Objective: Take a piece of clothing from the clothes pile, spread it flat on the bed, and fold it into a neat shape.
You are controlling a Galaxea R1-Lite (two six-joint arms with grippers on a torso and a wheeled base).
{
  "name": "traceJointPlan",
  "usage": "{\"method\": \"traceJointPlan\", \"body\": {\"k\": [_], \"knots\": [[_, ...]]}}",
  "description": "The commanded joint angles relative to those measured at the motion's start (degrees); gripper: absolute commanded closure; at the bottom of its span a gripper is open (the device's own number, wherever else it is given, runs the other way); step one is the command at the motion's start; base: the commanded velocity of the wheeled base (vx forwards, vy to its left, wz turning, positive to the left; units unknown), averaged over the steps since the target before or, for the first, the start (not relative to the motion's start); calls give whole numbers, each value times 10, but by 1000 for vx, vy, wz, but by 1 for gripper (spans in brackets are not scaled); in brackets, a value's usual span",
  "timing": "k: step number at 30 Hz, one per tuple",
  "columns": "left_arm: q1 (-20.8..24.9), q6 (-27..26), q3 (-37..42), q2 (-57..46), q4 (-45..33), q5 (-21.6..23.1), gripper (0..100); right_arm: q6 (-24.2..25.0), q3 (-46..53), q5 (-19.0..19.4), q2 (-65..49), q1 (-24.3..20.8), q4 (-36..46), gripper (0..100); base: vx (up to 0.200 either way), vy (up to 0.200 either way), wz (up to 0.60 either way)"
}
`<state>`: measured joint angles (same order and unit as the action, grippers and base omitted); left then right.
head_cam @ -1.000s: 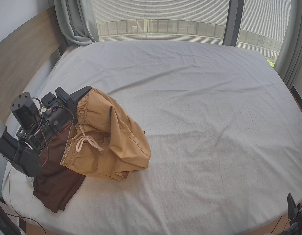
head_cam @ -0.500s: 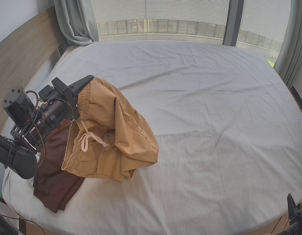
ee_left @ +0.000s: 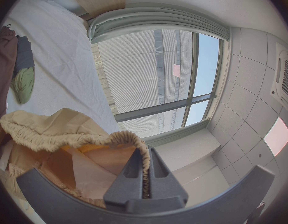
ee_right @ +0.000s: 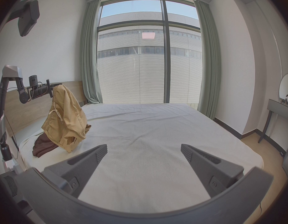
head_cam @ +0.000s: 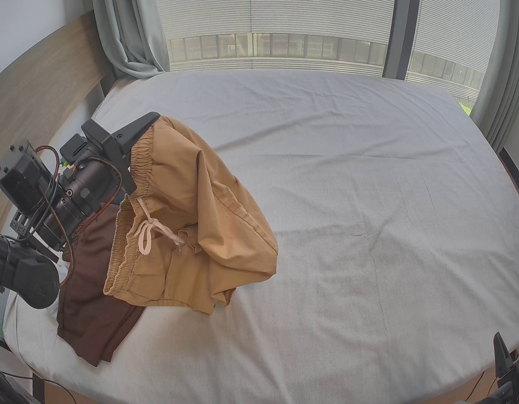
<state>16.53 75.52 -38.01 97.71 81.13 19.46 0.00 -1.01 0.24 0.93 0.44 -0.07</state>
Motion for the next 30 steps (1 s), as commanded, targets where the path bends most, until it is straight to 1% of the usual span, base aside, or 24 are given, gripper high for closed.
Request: {"method": "traceJointPlan", "body": {"k": [1,2,5,9,11,13,17,21,24,30], "knots": [[25,1,-5,-13,-3,-8,100,0,9,0,-8,0,0,0,0,0,0],[28,1,-5,-13,-3,-9,100,0,9,0,-8,0,0,0,0,0,0],[60,1,-9,-15,-2,-24,100,0,9,0,-8,0,0,0,0,0,0],[74,8,-26,-16,-2,-31,100,0,9,0,-8,0,0,0,0,0,0],[82,45,-48,-29,-5,-34,100,0,9,0,-8,0,0,0,0,0,0],[86,60,-55,-34,-18,-34,100,0,9,0,-8,0,0,0,0,0,0],[96,64,-66,-31,-41,-34,100,0,9,0,-8,0,0,0,0,0,0],[124,75,-67,-28,-46,-32,100,0,9,0,-8,0,0,0,0,0,0],[151,102,-86,-11,-59,-29,100,0,9,0,-8,0,0,0,0,0,0],[188,111,-126,47,-74,-26,100,0,9,0,-8,0,0,0,0,0,0]]}}
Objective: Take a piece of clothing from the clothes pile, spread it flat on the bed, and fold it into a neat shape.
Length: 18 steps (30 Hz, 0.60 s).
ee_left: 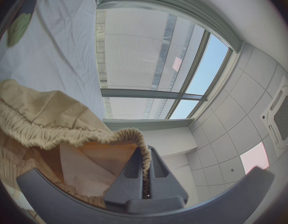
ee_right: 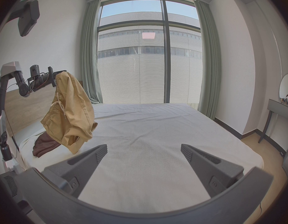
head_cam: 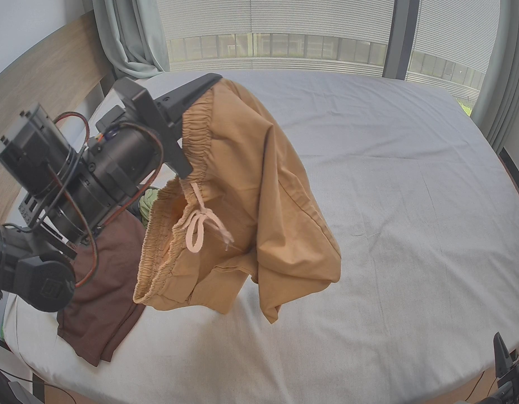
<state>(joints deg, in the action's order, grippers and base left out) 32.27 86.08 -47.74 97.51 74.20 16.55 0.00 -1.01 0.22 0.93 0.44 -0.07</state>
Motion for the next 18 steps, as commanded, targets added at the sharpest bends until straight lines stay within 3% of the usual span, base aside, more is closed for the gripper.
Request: {"method": "traceJointPlan", "body": {"k": [1,5,18], "knots": [[39,6,-36,56,-5,4,100,0,9,0,-8,0,0,0,0,0,0],[65,12,-62,81,-6,11,100,0,9,0,-8,0,0,0,0,0,0],[88,31,-145,131,-35,30,100,0,9,0,-8,-1,0,0,0,0,0]]}}
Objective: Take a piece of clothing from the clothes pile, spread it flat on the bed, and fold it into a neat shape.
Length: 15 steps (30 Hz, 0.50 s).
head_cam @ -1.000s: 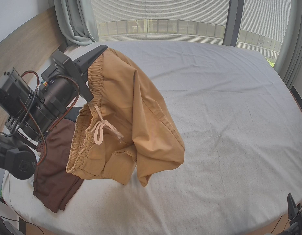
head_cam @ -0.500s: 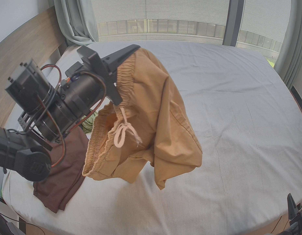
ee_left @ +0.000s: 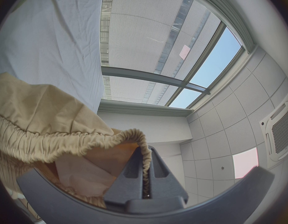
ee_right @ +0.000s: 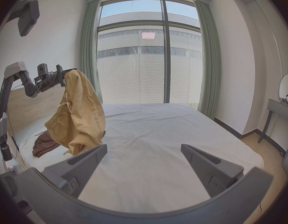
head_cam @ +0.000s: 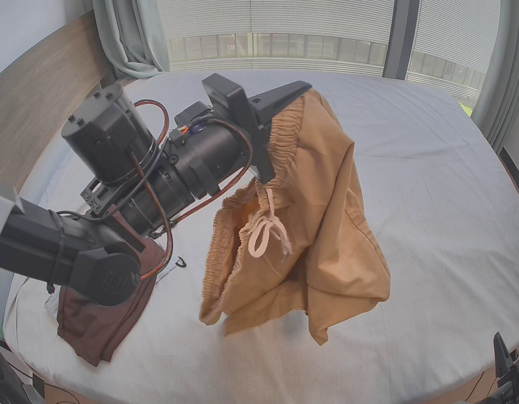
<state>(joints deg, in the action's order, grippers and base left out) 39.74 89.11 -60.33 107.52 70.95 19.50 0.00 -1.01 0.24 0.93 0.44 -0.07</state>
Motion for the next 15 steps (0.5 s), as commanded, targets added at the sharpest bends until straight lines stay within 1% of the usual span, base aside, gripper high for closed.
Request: {"method": "traceJointPlan", "body": {"k": [1,8,15], "knots": [[16,1,-22,36,-2,0,100,0,9,0,-8,0,0,0,0,0,0],[41,1,-40,74,-3,2,100,0,9,0,-8,0,0,0,0,0,0],[71,3,-70,98,-14,39,100,0,9,0,-8,0,0,0,0,0,0]]}}
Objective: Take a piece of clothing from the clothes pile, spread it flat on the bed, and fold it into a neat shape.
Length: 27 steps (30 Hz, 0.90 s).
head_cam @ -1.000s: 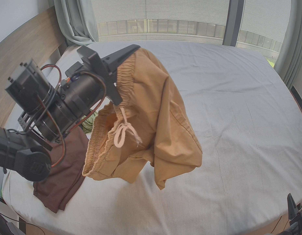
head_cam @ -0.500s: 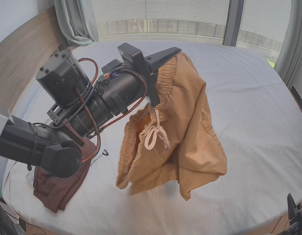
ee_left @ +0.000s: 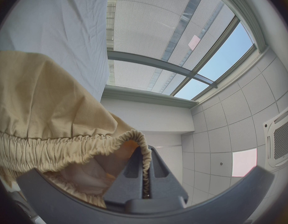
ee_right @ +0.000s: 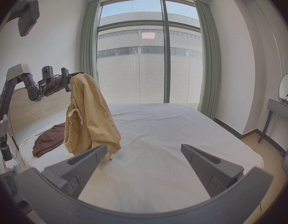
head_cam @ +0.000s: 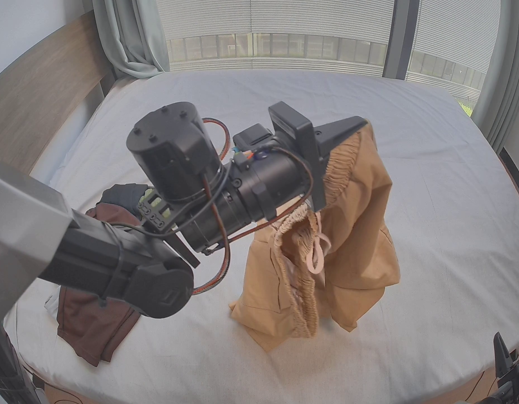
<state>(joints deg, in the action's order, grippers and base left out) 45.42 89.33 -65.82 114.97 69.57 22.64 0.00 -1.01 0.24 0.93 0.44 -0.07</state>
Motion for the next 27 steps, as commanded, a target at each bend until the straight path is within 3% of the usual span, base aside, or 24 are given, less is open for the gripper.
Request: {"method": "traceJointPlan", "body": {"k": [1,9,20,22,27], "knots": [[14,1,-15,24,-1,7,100,0,9,0,-8,0,0,0,0,0,0],[45,68,-105,25,-8,8,100,0,9,0,-8,0,0,0,0,0,0],[49,106,-97,31,-2,-8,100,0,9,0,-8,0,0,0,0,0,0],[19,96,-81,38,5,-29,100,0,9,0,-8,0,0,0,0,0,0],[-32,62,-53,17,9,-31,100,0,9,0,-8,0,0,0,0,0,0]]}}
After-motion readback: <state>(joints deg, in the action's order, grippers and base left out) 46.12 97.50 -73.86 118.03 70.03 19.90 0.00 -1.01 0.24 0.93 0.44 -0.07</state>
